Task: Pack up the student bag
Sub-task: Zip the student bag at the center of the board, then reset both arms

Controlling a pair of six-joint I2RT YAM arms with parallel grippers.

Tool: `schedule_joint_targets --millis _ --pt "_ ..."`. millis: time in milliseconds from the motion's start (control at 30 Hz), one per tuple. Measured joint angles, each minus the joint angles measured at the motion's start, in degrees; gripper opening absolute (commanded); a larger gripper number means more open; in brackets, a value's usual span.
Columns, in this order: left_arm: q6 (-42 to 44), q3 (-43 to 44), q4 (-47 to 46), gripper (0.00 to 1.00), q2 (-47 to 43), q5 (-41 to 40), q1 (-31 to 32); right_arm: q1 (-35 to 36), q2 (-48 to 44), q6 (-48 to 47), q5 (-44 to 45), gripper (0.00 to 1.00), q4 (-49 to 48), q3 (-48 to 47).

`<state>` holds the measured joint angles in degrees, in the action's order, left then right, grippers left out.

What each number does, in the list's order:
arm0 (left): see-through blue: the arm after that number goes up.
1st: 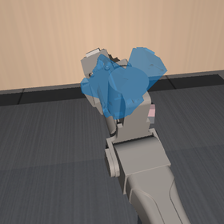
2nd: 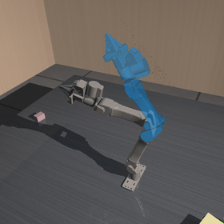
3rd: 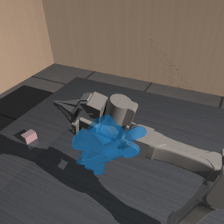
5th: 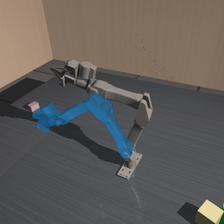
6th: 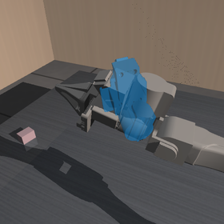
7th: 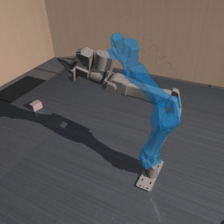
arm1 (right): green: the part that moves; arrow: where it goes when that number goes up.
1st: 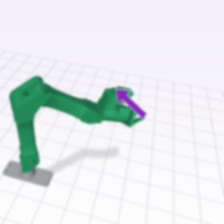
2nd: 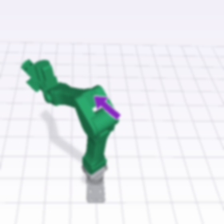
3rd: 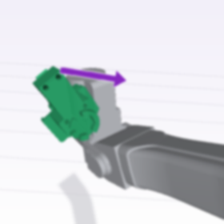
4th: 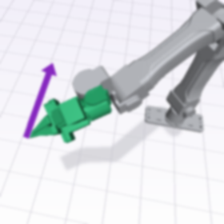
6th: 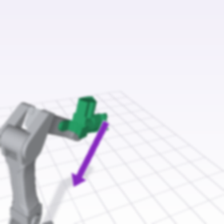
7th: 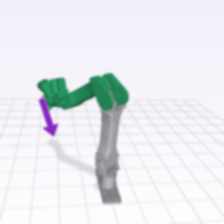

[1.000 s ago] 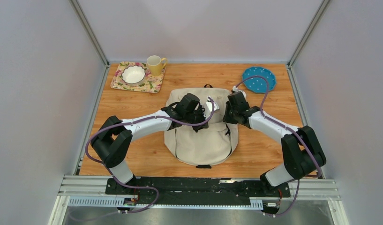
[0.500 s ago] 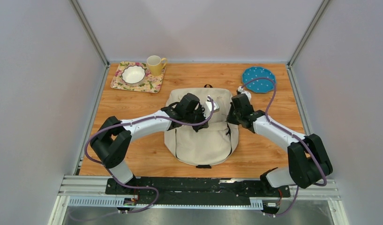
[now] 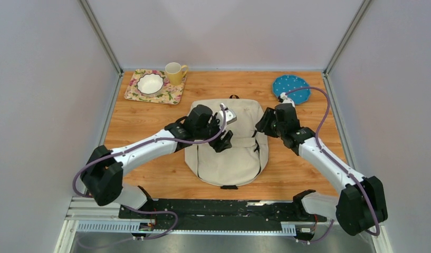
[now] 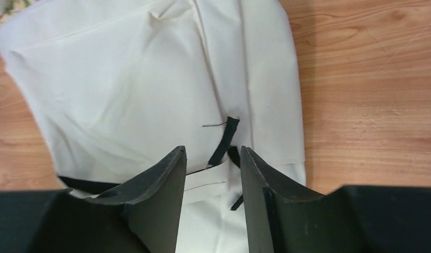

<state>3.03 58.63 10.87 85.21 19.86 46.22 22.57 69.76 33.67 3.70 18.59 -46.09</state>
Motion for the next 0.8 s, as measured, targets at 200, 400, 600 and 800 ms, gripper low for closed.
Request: schedule_joint_targets --millis 200,400,600,800 --pt "-4.11 -6.08 -3.15 0.76 -9.73 -2.58 -1.62 -0.04 -3.1 0.74 -8.94 0.52 -0.35 0.63" --pt "-10.71 -10.34 -3.37 0.76 -17.62 -0.9 -6.12 -4.87 -3.04 1.49 -25.42 0.56 -3.67 6.49" --pt "-17.79 -19.02 -4.57 0.77 -30.67 4.24 -17.59 -15.52 -8.33 2.54 -26.67 0.58 -0.24 11.32" --pt "-25.92 -25.51 -5.51 0.77 -35.87 10.58 -34.93 -16.98 -16.37 1.03 -19.54 0.62 5.68 11.1"
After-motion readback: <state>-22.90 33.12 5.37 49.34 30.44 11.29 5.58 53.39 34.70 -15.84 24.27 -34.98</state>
